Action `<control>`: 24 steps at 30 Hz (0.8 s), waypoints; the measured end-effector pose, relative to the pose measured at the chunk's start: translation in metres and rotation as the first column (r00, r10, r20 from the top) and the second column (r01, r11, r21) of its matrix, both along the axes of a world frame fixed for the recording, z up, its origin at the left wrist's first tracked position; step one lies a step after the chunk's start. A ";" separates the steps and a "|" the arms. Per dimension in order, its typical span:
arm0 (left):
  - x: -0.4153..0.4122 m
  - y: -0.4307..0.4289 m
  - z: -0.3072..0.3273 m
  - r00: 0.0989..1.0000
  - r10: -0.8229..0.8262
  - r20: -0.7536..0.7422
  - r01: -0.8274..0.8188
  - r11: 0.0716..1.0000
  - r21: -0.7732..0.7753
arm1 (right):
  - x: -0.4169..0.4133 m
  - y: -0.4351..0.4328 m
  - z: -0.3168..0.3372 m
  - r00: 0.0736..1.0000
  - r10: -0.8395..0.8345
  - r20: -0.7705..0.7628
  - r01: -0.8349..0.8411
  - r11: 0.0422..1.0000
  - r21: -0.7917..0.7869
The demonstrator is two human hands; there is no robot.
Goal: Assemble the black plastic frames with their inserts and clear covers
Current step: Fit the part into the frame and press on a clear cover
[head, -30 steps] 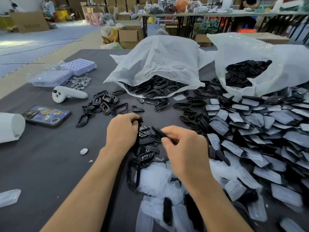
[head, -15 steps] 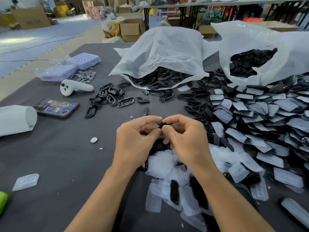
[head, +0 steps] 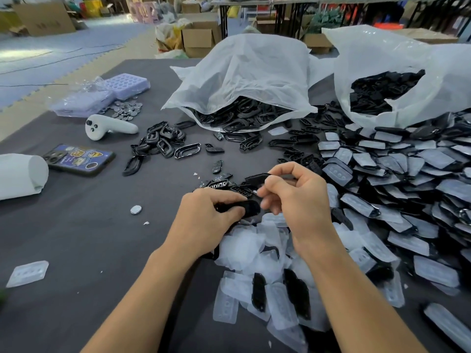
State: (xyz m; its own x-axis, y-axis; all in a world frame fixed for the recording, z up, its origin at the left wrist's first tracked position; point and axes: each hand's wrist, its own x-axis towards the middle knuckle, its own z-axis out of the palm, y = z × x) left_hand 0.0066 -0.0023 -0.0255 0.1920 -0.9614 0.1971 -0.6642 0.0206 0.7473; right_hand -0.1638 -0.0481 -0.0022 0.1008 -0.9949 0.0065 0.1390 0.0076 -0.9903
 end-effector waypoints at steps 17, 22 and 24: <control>0.032 -0.018 -0.002 0.875 0.464 0.139 -0.469 0.883 -0.002 | 0.003 0.002 -0.004 0.988 -0.019 -0.153 0.013 0.999 -0.037; 0.033 -0.010 -0.002 0.903 0.387 0.186 -0.394 0.919 -0.002 | 0.001 0.001 -0.004 0.985 -0.008 -0.170 0.003 1.000 -0.031; 0.041 -0.015 -0.004 0.896 0.410 0.171 -0.408 0.912 -0.051 | 0.002 0.002 -0.005 0.986 -0.007 -0.169 0.002 1.000 -0.030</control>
State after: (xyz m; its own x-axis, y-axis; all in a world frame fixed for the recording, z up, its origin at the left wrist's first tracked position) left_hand 0.0474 -0.0172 -0.0296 0.5289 -0.8025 0.2763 -0.7359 -0.2715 0.6203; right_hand -0.1618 -0.0463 -0.0076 0.0982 -0.9950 0.0188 -0.0301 -0.0218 -0.9993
